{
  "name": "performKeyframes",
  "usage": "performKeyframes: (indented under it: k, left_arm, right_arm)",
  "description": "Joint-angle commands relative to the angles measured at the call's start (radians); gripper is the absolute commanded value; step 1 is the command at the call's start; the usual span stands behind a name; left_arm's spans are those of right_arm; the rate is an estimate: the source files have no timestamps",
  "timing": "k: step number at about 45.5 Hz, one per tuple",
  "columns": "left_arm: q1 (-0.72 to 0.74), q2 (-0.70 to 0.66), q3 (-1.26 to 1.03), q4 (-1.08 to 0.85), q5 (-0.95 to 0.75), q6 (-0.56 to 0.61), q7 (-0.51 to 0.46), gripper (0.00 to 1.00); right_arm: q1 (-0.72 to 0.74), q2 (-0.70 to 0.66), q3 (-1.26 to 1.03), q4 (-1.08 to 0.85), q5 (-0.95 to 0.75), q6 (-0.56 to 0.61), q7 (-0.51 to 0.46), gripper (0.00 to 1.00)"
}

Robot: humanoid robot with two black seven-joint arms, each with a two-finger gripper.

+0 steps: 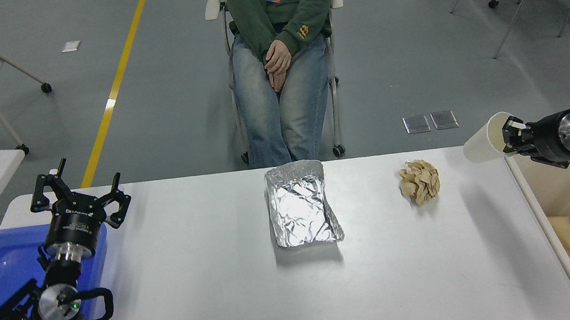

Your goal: Clean the table surface

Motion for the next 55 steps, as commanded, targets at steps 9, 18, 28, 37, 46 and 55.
performKeyframes:
  k: [9,18,28,37,46,55]
  left_arm:
    - [0.0,0.0,0.0,0.0,0.0,-0.001,0.0,1.0]
    - [0.0,0.0,0.0,0.0,0.0,-0.001,0.0,1.0]
    - [0.0,0.0,0.0,0.0,0.0,-0.001,0.0,1.0]
    - [0.0,0.0,0.0,0.0,0.0,0.001,0.0,1.0]
    - [0.0,0.0,0.0,0.0,0.0,0.001,0.0,1.0]
    - [0.0,0.0,0.0,0.0,0.0,0.001,0.0,1.0]
  right_arm:
    - [0.187,-0.29,0.001,0.222,-0.133,0.117,-0.003,0.0]
    - [0.236,-0.346,0.002,0.223,-0.139,0.18,-0.003,0.0]
    - [0.295,-0.417,0.01,0.223,-0.191,0.266,-0.003,0.0]
    - [0.322,-0.468,0.016,0.223,-0.215,0.321,-0.003,0.0]
    - [0.342,-0.488,0.019,0.223,-0.226,0.35,-0.003,0.0]
    - [0.342,-0.486,0.021,0.223,-0.226,0.35,-0.003,0.0]
